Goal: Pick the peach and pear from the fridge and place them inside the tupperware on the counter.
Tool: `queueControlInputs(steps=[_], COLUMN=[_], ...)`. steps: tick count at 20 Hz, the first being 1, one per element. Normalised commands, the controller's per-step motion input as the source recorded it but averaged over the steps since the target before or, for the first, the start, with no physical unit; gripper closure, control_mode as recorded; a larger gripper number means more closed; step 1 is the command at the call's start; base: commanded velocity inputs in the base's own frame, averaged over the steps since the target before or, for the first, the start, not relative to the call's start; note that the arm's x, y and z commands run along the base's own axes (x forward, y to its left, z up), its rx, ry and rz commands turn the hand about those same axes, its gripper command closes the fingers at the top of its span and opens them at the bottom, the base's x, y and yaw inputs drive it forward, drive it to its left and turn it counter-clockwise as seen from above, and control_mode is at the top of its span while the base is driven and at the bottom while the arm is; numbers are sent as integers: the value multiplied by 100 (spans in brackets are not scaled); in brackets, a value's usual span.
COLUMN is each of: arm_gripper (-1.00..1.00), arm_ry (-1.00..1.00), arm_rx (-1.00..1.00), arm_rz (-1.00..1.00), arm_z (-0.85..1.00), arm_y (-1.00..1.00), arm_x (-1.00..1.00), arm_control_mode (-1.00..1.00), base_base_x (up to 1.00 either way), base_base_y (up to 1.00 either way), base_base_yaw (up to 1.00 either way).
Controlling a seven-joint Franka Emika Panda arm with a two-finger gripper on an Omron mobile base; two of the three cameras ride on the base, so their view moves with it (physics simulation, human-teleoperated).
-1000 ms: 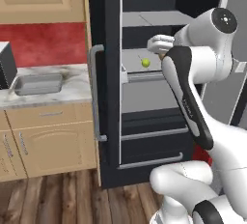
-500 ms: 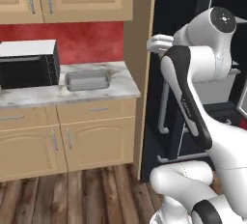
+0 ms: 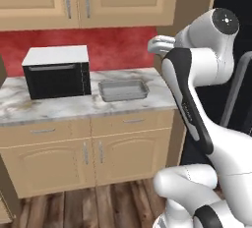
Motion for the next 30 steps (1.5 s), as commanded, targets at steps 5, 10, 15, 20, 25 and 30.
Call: queueControlInputs(steps=[5,10,15,20,25,30], arm_gripper=[100,100,100,100,100,100], arm_ry=[0,0,0,0,3,19], arm_rx=[0,0,0,-14,-11,-1], arm_rz=[0,0,0,-5,-2,0], arm_z=[0,0,0,-80,-67,-57], arm_y=[0,0,0,2,-1,-16], arm_x=[0,0,0,-57,-32,2], arm_control_mode=[100,100,100,-100,-100,-100], base_base_x=[95,92,50,-3,0,0], base_base_y=[33,37,38,3,0,0], base_base_yaw=[-2,-5,-7,-2,0,0])
